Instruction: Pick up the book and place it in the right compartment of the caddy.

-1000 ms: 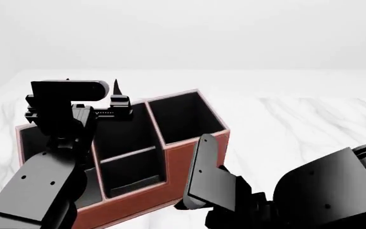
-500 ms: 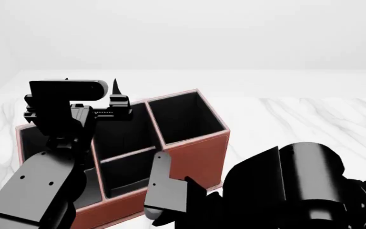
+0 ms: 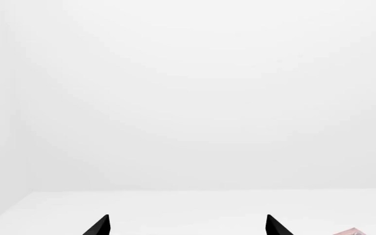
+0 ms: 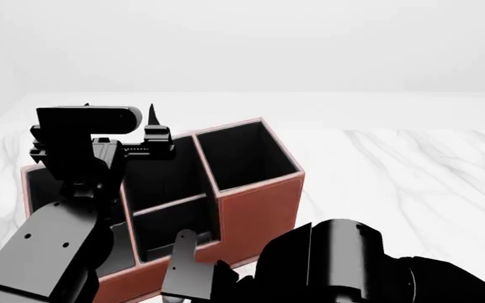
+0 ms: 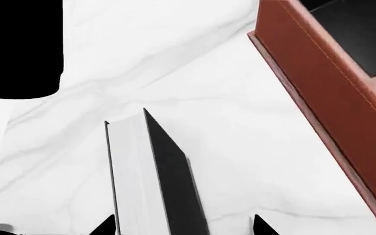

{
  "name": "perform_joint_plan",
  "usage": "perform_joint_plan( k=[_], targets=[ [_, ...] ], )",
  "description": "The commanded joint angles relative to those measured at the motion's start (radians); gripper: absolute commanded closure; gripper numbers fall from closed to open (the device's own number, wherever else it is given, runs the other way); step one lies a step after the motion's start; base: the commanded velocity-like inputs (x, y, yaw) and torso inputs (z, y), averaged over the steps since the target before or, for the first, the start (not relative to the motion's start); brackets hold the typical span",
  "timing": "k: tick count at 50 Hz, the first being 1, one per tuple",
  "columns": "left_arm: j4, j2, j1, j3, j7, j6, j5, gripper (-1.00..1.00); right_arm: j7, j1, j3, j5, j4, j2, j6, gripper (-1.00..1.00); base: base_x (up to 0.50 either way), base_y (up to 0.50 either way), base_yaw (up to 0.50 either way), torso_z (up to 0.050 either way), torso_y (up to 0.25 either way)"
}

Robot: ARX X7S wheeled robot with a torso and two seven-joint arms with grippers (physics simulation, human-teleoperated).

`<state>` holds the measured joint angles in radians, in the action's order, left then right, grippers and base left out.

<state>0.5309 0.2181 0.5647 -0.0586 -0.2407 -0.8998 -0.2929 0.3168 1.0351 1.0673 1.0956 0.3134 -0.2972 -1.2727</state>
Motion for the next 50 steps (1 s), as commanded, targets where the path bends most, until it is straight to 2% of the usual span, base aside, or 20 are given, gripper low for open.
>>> perform_joint_plan(
  k=[1,15,16,31,38,46,50],
  targets=[
    [0.000,0.004,-0.004,-0.002,-0.006,0.004,-0.004,-1.00,-0.038,-0.087,0.048,-0.044,-0.059,0.055,0.047,-1.00,0.00,0.00,0.00,0.000,0.000],
    [0.011,0.010,-0.014,0.000,-0.010,0.003,-0.013,-1.00,-0.037,-0.142,0.127,-0.049,-0.083,0.071,0.038,-1.00,0.00,0.00,0.00,0.000,0.000],
    [0.011,0.011,-0.014,0.000,-0.010,0.003,-0.013,-1.00,-0.035,-0.142,0.130,-0.052,-0.080,0.069,0.043,1.00,0.00,0.00,0.00,0.000,0.000],
    [0.015,0.017,-0.009,-0.002,-0.017,-0.002,-0.022,-1.00,-0.049,-0.128,0.116,-0.056,-0.044,0.044,0.070,1.00,0.00,0.00,0.00,0.000,0.000],
    [0.016,0.020,-0.006,0.004,-0.019,-0.004,-0.028,-1.00,-0.107,-0.108,0.057,-0.007,0.023,0.011,0.043,1.00,0.00,0.00,0.00,0.000,0.000],
    [0.007,0.023,-0.005,0.003,-0.022,0.004,-0.028,-1.00,-0.205,-0.054,-0.032,0.192,0.223,-0.095,-0.081,1.00,0.00,0.00,0.00,0.000,0.000],
    [0.007,0.024,-0.008,0.002,-0.024,0.008,-0.028,-1.00,-0.283,-0.003,-0.107,0.309,0.243,-0.136,-0.116,1.00,0.00,0.00,0.00,0.000,0.000]
  ],
)
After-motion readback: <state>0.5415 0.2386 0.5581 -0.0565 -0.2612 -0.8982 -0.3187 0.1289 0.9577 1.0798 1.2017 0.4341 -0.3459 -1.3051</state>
